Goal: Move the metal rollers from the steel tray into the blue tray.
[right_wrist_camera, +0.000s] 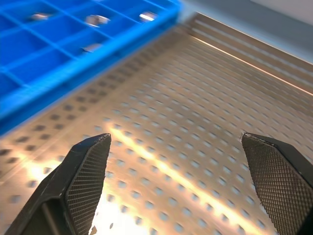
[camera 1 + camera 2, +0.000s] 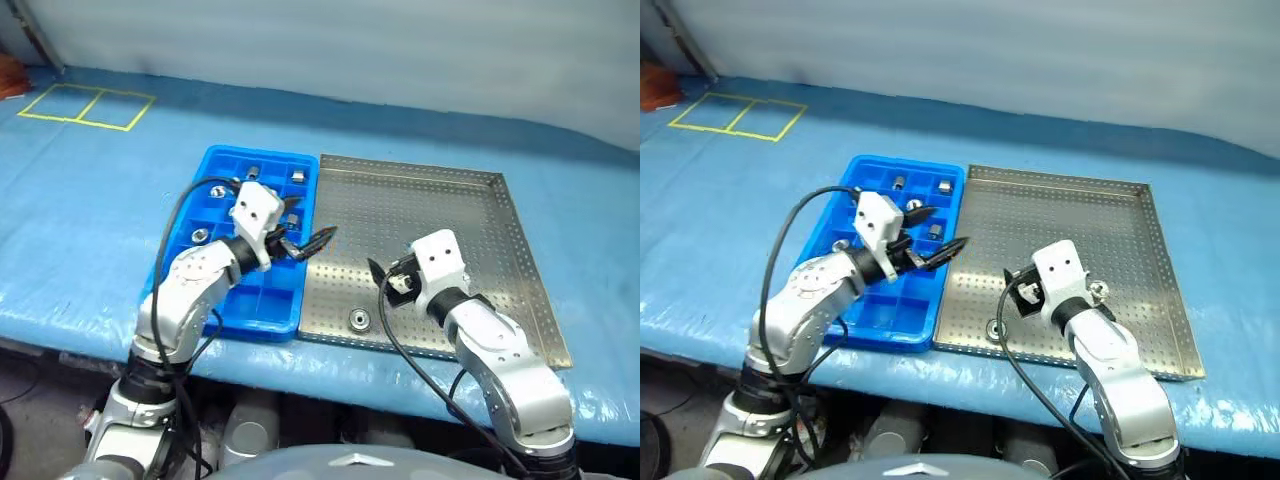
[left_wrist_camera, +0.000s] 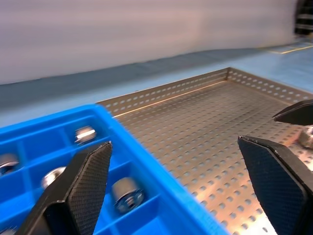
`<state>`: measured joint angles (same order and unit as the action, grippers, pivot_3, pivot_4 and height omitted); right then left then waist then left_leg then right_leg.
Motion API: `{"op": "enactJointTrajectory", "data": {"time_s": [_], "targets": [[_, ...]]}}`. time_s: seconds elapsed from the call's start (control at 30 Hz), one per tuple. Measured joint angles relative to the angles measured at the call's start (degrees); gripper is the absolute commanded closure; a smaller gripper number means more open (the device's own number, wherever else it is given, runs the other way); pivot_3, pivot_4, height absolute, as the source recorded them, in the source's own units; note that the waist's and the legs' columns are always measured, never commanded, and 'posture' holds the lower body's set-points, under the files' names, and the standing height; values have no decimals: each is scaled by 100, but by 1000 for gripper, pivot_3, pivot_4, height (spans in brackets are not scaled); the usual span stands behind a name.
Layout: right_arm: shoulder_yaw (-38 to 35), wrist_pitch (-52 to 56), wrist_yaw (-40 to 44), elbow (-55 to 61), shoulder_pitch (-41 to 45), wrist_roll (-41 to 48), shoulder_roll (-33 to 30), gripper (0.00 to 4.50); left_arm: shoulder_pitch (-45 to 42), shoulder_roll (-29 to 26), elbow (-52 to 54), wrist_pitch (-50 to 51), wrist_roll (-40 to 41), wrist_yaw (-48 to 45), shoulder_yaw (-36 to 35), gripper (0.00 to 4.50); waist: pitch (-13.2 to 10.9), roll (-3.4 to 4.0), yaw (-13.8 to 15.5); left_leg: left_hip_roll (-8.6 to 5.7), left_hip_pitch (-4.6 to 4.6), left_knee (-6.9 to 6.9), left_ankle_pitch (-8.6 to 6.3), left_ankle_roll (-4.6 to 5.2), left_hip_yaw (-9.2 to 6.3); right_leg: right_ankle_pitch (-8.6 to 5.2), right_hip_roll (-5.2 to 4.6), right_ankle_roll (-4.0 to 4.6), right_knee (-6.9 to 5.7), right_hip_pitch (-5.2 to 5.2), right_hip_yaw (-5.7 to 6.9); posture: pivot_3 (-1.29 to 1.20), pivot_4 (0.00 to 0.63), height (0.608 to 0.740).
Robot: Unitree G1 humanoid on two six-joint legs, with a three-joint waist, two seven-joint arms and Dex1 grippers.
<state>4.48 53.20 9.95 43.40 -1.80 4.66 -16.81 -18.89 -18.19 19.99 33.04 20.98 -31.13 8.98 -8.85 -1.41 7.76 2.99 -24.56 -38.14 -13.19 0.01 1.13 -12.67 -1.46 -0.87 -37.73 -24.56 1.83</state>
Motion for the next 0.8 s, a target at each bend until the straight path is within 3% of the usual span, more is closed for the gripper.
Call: {"op": "enactJointTrajectory", "data": {"time_s": [0.13,0.27,0.8], "targets": [[-282,455,-610,-80,8,-235,466,0,-106,98,-237,-138,-21,-367,429,12,1,3,-458,2,12,5,1,1,3,7,6,-12,-9,0,-15,8,150,740],[-489,707,-1022,-435,177,-405,851,0,-110,178,-305,-149,-18,-616,668,12,2,6,-707,4,28,8,3,3,6,8,12,-14,-23,2,-25,-9,150,740],[-1257,360,-1638,-1812,1018,-422,1649,0,415,69,-213,-230,-52,-1019,1121,12,3,12,-844,-1,69,24,5,12,53,12,11,-21,-26,6,-108,10,150,740]]}}
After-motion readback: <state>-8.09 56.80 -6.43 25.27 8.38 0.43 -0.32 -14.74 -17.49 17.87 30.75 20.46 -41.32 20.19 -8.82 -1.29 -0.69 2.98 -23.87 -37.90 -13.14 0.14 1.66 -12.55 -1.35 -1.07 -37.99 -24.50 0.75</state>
